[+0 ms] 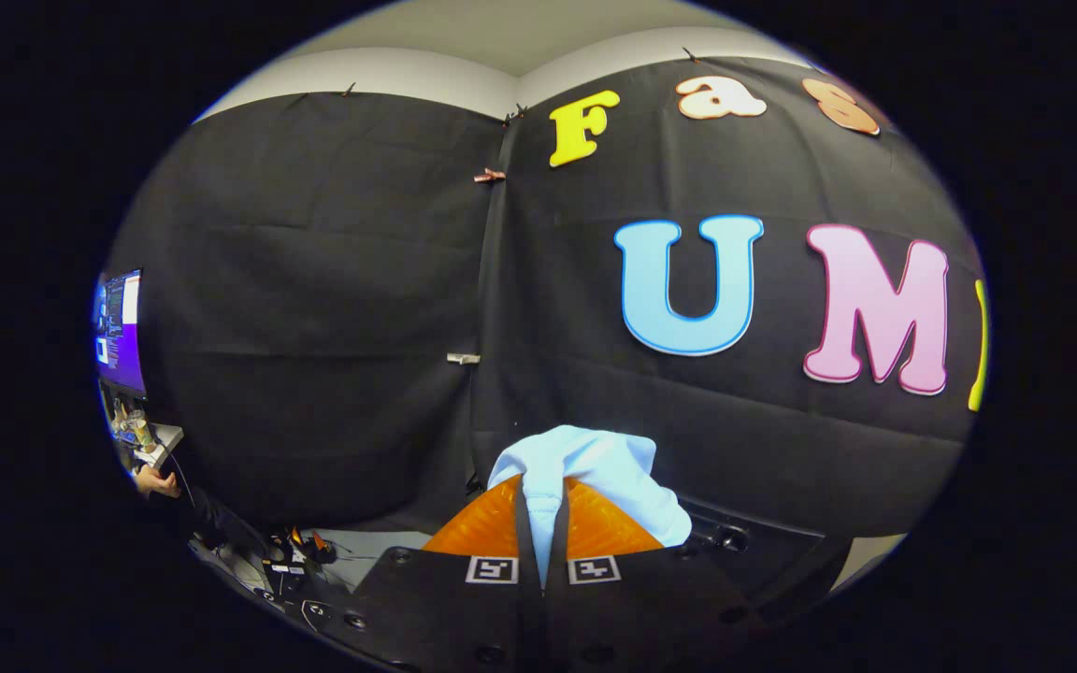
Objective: Put the clothes into the washing machine and then close the washing machine lid.
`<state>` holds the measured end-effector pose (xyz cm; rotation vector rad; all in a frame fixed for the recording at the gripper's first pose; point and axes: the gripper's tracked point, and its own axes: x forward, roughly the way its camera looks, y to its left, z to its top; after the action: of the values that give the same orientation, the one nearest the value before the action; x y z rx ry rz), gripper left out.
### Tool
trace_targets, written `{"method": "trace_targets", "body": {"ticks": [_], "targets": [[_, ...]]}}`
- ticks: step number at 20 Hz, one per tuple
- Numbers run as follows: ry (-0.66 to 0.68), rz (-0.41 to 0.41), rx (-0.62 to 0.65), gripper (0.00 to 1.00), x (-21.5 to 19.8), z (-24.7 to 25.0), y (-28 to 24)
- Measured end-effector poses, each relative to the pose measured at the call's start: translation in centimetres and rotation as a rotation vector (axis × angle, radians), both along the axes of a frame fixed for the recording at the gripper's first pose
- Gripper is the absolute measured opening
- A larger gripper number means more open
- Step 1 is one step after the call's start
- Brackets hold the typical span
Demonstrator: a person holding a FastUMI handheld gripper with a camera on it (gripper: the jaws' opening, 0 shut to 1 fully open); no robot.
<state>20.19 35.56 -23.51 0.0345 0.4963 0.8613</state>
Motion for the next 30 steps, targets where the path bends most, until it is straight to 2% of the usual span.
{"method": "trace_targets", "body": {"ticks": [7,14,20,25,26,30], "targets": [[0.148,0.054,-0.208,0.05,-0.8,-9.7,-0.2],[0.214,0.133,-0.335,0.05,-3.4,-12.9,-0.9],[0.284,0.151,-0.449,0.05,-4.6,-16.2,-2.2],[0.302,0.148,-0.473,0.08,-4.6,-16.9,-2.3],[0.303,0.146,-0.463,0.15,-4.5,-16.8,-2.3],[0.253,0.126,-0.390,0.82,-3.6,-14.5,-1.3]]}}
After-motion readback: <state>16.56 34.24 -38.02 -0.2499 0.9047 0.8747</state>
